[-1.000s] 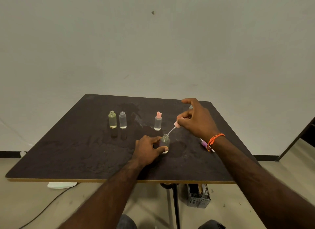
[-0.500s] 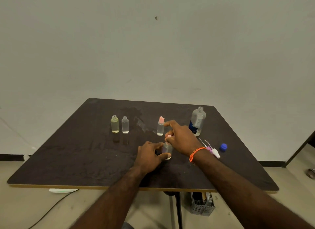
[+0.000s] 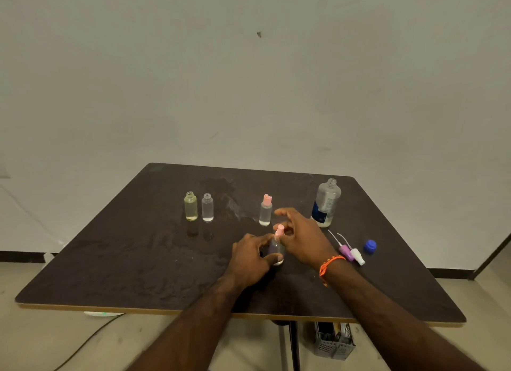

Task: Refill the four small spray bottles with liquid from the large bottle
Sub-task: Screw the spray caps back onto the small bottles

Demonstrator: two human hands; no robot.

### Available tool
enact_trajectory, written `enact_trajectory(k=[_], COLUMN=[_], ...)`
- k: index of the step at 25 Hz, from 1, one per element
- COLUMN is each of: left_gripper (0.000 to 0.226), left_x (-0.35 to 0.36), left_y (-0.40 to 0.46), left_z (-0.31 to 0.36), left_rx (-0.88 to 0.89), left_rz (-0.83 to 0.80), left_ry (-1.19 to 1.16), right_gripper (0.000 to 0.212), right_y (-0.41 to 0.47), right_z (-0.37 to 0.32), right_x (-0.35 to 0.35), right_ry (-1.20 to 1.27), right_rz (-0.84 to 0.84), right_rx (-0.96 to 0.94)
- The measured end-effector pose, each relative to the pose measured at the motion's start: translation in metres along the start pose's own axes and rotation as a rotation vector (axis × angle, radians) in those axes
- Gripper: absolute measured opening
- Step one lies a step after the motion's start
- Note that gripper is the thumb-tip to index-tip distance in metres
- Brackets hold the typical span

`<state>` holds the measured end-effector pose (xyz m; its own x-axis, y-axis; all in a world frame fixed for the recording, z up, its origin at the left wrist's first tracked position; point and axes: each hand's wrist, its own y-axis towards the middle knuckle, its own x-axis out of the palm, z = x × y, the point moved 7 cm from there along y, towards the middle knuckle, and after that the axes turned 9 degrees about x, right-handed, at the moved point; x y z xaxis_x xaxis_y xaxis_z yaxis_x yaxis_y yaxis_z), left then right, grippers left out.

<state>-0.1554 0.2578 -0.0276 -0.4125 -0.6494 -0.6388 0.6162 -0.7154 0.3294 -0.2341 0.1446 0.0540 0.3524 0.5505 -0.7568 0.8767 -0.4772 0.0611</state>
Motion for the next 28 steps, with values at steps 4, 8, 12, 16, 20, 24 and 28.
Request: enact_trajectory(k=[4, 8, 12, 16, 20, 24, 28], left_gripper=[0.036, 0.046, 0.031, 0.041, 0.04, 0.05, 0.052], left_x=[0.001, 0.002, 0.0, 0.0, -0.001, 0.004, 0.006], left_y=[-0.002, -0.003, -0.002, -0.004, -0.004, -0.001, -0.001], left_z=[-0.002, 0.001, -0.002, 0.006, 0.007, 0.002, -0.001], left_rx=[0.019, -0.015, -0.042, -0.006, 0.011, 0.036, 0.027], left_rz=[0.004, -0.038, -0.015, -0.038, -0.016, -0.04, -0.022], left_ry=[-0.024, -0.009, 0.009, 0.014, 0.017, 0.027, 0.023], right_gripper=[0.078, 0.06, 0.077, 0.062, 0.064, 0.056, 0.058], right_y=[0.0, -0.004, -0.004, -0.008, -0.008, -0.014, -0.013], right_z=[0.003, 0.001, 0.006, 0.011, 0.018, 0.017, 0.022], right_x=[0.002, 0.008, 0.002, 0.006, -0.003, 0.01, 0.001], right_ry=[-0.103, 0.04, -0.029, 0.109, 0.066, 0.165, 0.104], right_rz=[0.059, 0.026, 0.091, 0.032, 0.129, 0.08, 0.166], right_rx=[0.043, -0.022, 0.06, 0.016, 0.094, 0.03, 0.116])
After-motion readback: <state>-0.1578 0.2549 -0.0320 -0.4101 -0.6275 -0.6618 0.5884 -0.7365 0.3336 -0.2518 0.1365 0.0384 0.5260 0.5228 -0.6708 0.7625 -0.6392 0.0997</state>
